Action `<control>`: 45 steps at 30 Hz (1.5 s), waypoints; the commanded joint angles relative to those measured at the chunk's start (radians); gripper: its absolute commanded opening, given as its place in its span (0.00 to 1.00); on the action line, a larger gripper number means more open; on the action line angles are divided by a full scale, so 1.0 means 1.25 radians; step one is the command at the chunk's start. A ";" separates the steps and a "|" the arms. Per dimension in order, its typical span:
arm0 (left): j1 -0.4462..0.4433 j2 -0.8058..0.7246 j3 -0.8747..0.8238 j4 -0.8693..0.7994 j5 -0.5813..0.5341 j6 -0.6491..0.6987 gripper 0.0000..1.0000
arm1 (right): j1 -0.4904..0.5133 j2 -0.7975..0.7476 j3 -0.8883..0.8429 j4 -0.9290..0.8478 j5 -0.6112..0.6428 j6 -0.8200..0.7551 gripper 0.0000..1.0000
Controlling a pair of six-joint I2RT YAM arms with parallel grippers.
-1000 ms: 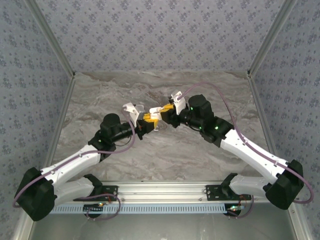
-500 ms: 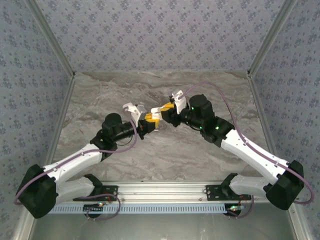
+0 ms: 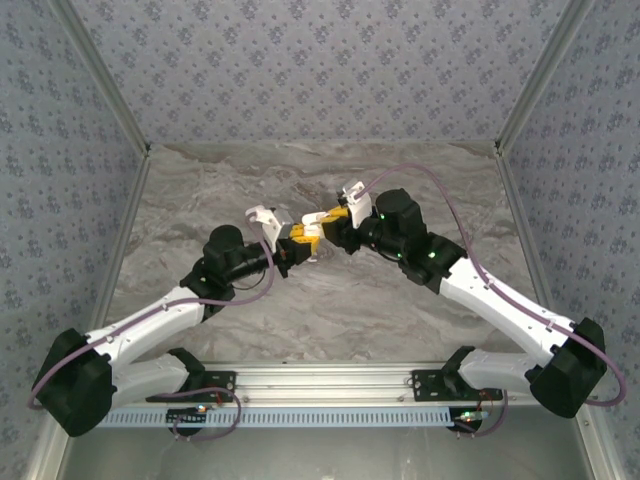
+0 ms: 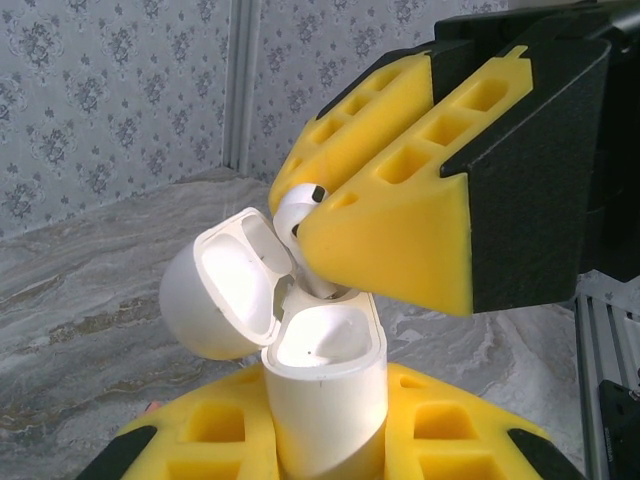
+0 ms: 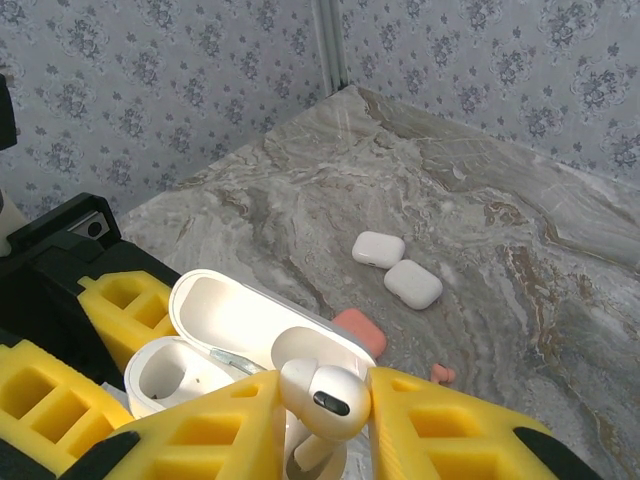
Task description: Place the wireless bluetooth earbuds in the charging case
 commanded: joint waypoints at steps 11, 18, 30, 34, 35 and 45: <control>-0.006 0.000 0.027 0.042 0.005 0.023 0.02 | -0.029 -0.002 0.049 -0.039 -0.132 0.053 0.46; -0.005 -0.002 0.019 0.061 0.007 0.028 0.04 | -0.097 -0.051 0.064 0.022 -0.224 0.151 0.72; -0.006 -0.087 -0.015 0.045 -0.064 0.062 0.01 | -0.208 -0.011 0.012 -0.067 -0.251 0.191 0.74; -0.006 -0.171 -0.035 -0.048 -0.107 0.094 0.01 | -0.204 0.062 -0.034 -0.032 -0.240 0.192 0.72; -0.005 -0.199 -0.043 -0.071 -0.120 0.097 0.01 | -0.201 0.093 -0.043 -0.011 -0.240 0.190 0.71; -0.006 -0.352 -0.088 -0.177 -0.180 0.098 0.01 | -0.146 0.441 0.043 0.045 -0.273 0.070 0.62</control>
